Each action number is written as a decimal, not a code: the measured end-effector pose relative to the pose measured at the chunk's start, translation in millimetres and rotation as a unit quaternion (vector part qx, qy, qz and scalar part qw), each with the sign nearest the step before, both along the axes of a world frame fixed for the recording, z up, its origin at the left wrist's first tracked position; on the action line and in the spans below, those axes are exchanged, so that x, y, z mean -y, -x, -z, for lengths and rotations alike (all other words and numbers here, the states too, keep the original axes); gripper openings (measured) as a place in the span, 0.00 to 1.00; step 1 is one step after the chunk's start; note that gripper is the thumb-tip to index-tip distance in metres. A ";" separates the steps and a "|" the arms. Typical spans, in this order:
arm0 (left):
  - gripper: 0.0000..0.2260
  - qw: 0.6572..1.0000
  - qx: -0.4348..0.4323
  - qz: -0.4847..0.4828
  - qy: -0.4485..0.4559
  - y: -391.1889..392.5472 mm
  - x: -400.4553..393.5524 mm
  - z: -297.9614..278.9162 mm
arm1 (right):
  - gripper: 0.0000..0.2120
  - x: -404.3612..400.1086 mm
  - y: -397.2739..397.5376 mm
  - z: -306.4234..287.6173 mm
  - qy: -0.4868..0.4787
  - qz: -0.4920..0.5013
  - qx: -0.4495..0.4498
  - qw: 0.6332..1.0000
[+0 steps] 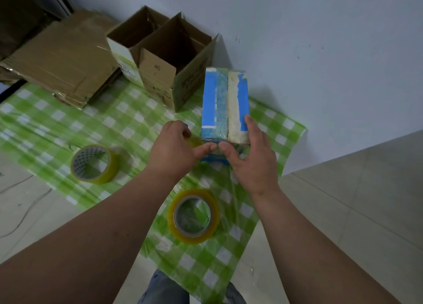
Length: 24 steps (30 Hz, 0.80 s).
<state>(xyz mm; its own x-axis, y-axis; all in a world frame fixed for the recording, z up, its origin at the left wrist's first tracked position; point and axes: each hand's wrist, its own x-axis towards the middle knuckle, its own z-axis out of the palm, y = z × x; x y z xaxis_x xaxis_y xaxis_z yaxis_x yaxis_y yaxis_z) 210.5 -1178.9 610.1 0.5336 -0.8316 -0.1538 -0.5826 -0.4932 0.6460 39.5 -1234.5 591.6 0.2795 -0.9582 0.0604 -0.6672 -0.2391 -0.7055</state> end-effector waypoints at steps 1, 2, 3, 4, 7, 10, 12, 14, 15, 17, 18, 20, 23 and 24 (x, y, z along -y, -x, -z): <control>0.27 1.000 0.007 0.009 0.007 -0.9 -0.2 1.1 | 0.42 1.7 0.4 -0.3 0.004 -0.002 -0.003 1.000; 0.26 1.000 0.014 0.019 0.012 -2.1 -0.3 1.8 | 0.43 3.5 0.9 -0.3 0.009 -0.007 -0.005 1.000; 0.26 0.999 0.022 0.028 0.016 -3.3 0.0 2.6 | 0.44 5.1 1.7 -0.1 0.014 -0.013 -0.009 1.000; 0.26 0.999 0.028 0.037 0.017 -4.4 0.6 3.4 | 0.45 6.4 2.5 0.5 0.018 -0.021 -0.014 1.000; 0.26 0.997 0.045 0.056 0.020 -5.0 2.5 5.3 | 0.45 8.6 4.4 2.5 0.029 -0.035 -0.024 0.999; 0.26 0.997 0.055 0.053 0.031 -3.0 3.4 5.4 | 0.42 10.8 3.8 4.9 0.051 -0.042 -0.024 0.998; 0.27 0.996 0.061 0.051 0.037 -1.8 4.4 4.7 | 0.41 12.6 2.9 6.0 0.054 -0.041 -0.019 0.998; 0.27 0.996 0.067 0.052 0.037 -1.2 4.9 3.7 | 0.41 14.2 4.1 6.4 0.050 -0.046 -0.014 0.998; 0.27 0.996 0.069 0.052 0.036 -1.2 5.0 3.5 | 0.40 15.2 5.8 6.2 0.045 -0.051 -0.009 0.998; 0.26 0.996 0.070 0.051 0.035 -1.4 4.7 3.8 | 0.39 15.9 9.9 4.4 0.030 -0.064 0.001 0.997; 0.26 0.996 0.068 0.049 0.034 -1.6 4.5 4.2 | 0.38 16.4 11.8 3.3 0.029 -0.071 0.002 0.997; 0.25 0.996 0.066 0.045 0.029 -2.1 4.6 4.8 | 0.37 17.0 14.6 1.7 0.031 -0.081 0.002 0.996; 0.25 0.997 0.063 0.038 0.021 -2.8 5.8 5.4 | 0.37 16.7 17.0 -0.4 0.022 -0.090 0.009 0.996; 0.25 0.997 0.062 0.038 0.018 -2.8 6.1 5.3 | 0.37 16.4 18.2 -1.2 0.018 -0.095 0.010 0.995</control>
<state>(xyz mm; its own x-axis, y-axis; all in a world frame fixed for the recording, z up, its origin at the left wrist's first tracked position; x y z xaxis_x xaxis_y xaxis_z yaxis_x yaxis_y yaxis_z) 213.3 -1185.0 604.8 0.4810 -0.8747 -0.0593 -0.6943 -0.4213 0.5835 21.3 -1250.9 592.7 0.4535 -0.8856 0.1002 -0.5940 -0.3842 -0.7068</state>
